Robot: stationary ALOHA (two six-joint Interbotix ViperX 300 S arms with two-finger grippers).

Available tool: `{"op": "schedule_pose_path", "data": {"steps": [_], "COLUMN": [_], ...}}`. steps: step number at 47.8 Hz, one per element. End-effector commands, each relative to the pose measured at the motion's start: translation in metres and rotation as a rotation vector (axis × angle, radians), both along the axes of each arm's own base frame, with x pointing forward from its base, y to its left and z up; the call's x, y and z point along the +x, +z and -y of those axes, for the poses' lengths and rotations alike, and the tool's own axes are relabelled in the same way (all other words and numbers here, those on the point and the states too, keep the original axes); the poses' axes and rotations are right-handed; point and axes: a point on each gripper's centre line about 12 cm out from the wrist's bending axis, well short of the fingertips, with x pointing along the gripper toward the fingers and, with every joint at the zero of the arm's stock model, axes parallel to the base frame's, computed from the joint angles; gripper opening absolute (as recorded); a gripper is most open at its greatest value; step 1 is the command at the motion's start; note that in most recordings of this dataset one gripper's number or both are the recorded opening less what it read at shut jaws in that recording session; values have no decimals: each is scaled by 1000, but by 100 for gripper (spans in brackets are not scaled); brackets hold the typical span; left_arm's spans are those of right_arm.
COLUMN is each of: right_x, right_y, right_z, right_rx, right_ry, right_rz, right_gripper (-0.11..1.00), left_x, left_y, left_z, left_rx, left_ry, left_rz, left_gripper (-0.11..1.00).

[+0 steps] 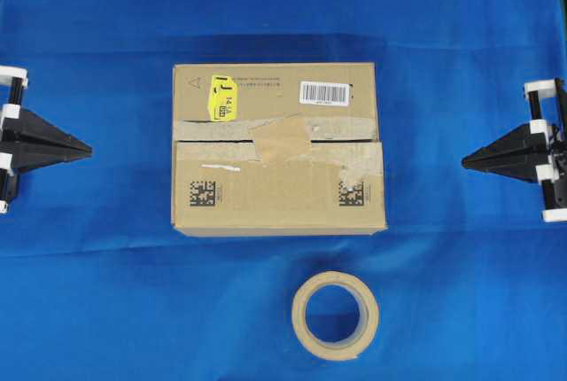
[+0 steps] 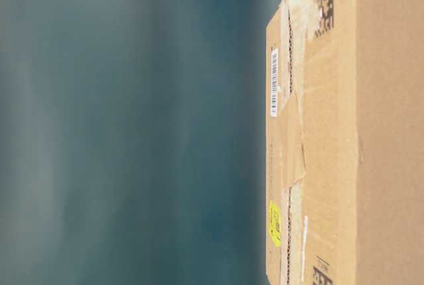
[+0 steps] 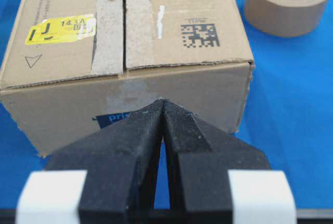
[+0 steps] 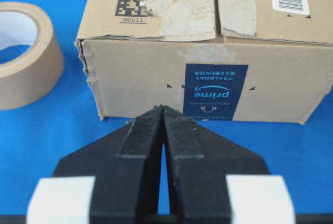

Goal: Apply tape along the seams of the closed cardboard box to seal it securely.

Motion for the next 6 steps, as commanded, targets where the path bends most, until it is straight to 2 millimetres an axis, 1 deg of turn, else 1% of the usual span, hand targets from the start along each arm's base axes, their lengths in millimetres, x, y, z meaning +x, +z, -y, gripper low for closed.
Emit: {"op": "schedule_pose_path", "data": {"steps": [1,6], "right_x": [3,3], "right_y": [7,7], "right_z": [0,0], "right_rx": [4,2], "right_ry": [-3,-4], "right_rz": [23,24], "right_gripper": [0,0], "left_x": [2,2], "left_y": [4,4], "left_z": [0,0], "left_rx": [-2,-2], "left_ry": [-1,-1], "left_rz": [11,9], "left_gripper": [0,0]}}
